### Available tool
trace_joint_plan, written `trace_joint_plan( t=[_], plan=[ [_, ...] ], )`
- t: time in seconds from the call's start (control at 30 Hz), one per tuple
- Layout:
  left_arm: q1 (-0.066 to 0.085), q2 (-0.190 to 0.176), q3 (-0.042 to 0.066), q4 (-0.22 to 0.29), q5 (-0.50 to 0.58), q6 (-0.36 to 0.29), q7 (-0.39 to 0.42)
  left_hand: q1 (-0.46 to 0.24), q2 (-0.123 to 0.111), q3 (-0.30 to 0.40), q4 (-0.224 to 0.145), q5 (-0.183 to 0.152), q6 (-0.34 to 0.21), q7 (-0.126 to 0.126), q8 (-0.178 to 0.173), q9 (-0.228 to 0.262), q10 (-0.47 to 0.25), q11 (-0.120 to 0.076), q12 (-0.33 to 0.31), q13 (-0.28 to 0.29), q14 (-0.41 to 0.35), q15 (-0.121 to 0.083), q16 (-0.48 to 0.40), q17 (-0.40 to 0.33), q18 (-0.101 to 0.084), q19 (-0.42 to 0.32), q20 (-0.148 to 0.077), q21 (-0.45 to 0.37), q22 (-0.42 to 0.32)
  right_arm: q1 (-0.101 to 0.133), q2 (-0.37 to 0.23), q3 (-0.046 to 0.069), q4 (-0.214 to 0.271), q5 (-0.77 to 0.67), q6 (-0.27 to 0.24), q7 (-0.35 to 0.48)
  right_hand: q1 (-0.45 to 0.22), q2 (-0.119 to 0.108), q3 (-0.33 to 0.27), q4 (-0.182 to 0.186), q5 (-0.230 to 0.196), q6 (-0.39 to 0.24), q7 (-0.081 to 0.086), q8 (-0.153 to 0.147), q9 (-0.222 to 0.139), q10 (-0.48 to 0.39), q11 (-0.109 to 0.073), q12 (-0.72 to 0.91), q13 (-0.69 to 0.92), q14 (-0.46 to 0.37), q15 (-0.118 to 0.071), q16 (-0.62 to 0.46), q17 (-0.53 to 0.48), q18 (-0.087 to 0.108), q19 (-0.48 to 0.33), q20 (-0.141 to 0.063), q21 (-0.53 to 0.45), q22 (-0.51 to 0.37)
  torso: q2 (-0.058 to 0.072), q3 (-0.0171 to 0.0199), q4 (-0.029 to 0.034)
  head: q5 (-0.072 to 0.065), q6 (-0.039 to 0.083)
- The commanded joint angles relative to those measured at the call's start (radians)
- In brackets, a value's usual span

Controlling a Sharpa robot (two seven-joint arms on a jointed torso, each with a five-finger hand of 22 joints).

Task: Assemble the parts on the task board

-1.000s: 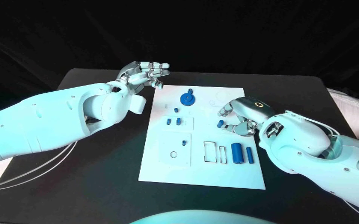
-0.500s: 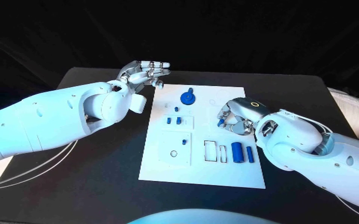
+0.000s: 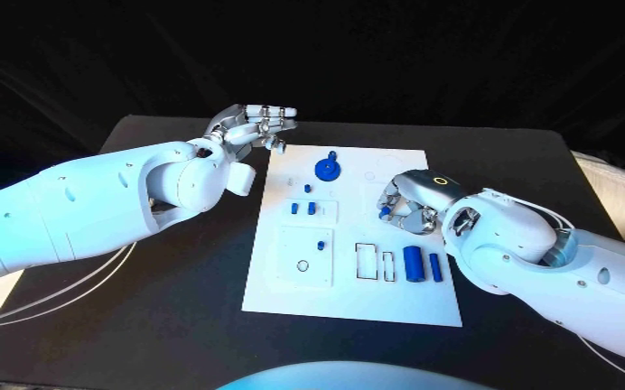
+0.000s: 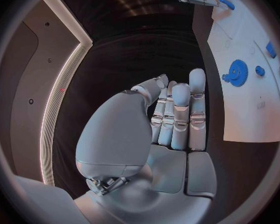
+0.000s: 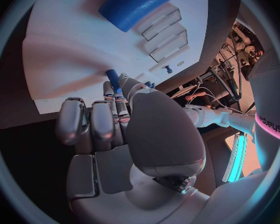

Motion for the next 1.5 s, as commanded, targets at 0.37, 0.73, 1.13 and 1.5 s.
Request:
trace_joint_plan(
  t=[0.37, 0.73, 1.13, 1.5],
  plan=[
    [0.0, 0.0, 0.0, 0.001, 0.004, 0.019, 0.004, -0.003, 0.01, -0.007, -0.002, 0.0, -0.002, 0.003, 0.005, -0.001, -0.004, 0.0, 0.005, 0.002, -0.005, 0.002, -0.006, -0.001, 0.018, -0.01, 0.0, -0.006, -0.001, -0.005, -0.013, -0.001, 0.031, -0.027, -0.079, -0.011, 0.033, 0.026, 0.051, -0.036, -0.008, 0.023, 0.003, 0.011, 0.01, 0.037, -0.007, -0.003, 0.004, 0.031, -0.011, 0.015, 0.013, -0.018, 0.019, -0.007, 0.022, 0.026, -0.001, 0.0006, -0.0017, -0.002, -0.001],
    [-0.002, 0.0, 0.0, -0.001, 0.004, 0.019, 0.004, -0.003, 0.01, -0.007, -0.002, 0.0, -0.002, 0.003, 0.005, -0.001, -0.004, 0.0, 0.005, 0.002, -0.005, 0.002, -0.006, -0.001, 0.018, -0.01, 0.0, -0.006, -0.001, 0.013, -0.062, 0.029, 0.174, 0.031, -0.111, -0.011, 0.032, 0.022, 0.055, -0.041, -0.008, 0.024, 0.004, 0.01, 0.01, 0.04, -0.006, -0.006, 0.004, 0.031, -0.011, 0.017, 0.015, -0.019, 0.021, -0.007, 0.024, 0.03, -0.001, 0.0004, -0.0021, 0.002, 0.004],
    [-0.003, 0.006, 0.0, 0.002, 0.004, 0.023, 0.002, -0.004, 0.015, -0.01, -0.001, 0.0, -0.003, 0.003, 0.007, -0.002, -0.006, 0.0, 0.01, 0.003, -0.006, 0.002, -0.006, -0.005, 0.019, -0.011, 0.001, -0.012, -0.005, -0.041, 0.063, 0.001, 0.185, 0.053, -0.103, 0.05, 0.017, 0.013, 0.068, -0.046, 0.0, 0.008, 0.011, -0.002, 0.008, 0.036, 0.0, -0.022, 0.003, 0.03, -0.006, 0.018, 0.012, -0.019, 0.018, -0.004, 0.025, 0.029, 0.002, -0.0012, 0.0056, 0.009, 0.002],
    [-0.003, 0.009, 0.0, 0.003, 0.004, 0.025, 0.001, -0.005, 0.015, -0.012, 0.0, 0.0, -0.004, 0.003, 0.007, -0.002, -0.007, 0.0, 0.01, 0.003, -0.007, 0.002, -0.007, -0.006, 0.019, -0.011, 0.001, -0.012, -0.005, -0.059, 0.153, -0.053, 0.133, 0.037, -0.058, 0.061, 0.016, 0.013, 0.074, -0.051, 0.005, 0.003, 0.014, -0.006, 0.008, 0.036, 0.002, -0.026, 0.004, 0.029, -0.005, 0.016, 0.007, -0.017, 0.013, -0.003, 0.022, 0.023, 0.002, -0.0011, 0.0064, 0.024, -0.01]
  ],
)
